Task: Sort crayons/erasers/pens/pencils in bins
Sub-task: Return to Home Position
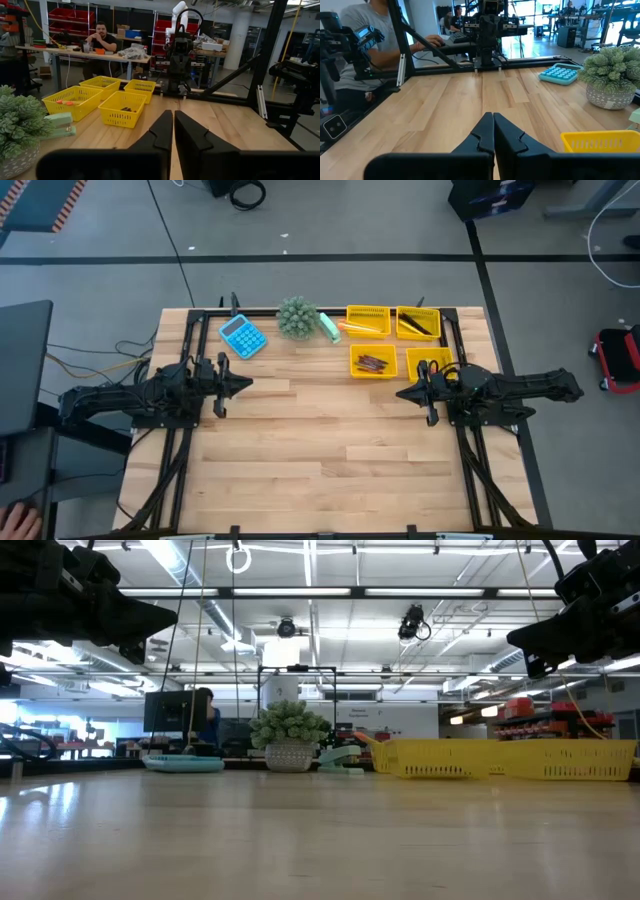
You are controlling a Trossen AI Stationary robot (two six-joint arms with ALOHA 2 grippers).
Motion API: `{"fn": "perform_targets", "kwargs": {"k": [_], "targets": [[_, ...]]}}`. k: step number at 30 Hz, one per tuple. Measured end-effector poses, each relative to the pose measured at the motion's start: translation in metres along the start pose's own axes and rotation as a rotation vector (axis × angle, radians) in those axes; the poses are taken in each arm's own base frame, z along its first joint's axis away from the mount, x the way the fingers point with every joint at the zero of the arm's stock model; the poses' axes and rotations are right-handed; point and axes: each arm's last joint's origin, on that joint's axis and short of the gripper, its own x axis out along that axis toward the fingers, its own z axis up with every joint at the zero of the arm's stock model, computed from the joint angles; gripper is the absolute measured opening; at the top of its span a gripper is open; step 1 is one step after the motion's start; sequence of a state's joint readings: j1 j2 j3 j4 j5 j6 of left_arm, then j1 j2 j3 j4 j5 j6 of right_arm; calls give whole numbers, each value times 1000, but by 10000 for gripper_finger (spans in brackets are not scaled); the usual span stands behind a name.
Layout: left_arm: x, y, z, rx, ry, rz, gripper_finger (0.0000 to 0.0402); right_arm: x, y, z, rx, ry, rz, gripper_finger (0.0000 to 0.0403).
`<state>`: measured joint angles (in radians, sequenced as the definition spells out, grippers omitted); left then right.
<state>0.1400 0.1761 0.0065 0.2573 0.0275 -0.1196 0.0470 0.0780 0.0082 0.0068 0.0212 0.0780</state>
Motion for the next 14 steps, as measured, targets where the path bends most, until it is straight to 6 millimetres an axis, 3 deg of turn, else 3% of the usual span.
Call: {"fn": "perform_targets", "kwargs": {"k": [14], "targets": [[0,0,0,0,0,0,29,0,0,0,0,0,0,8]]}}
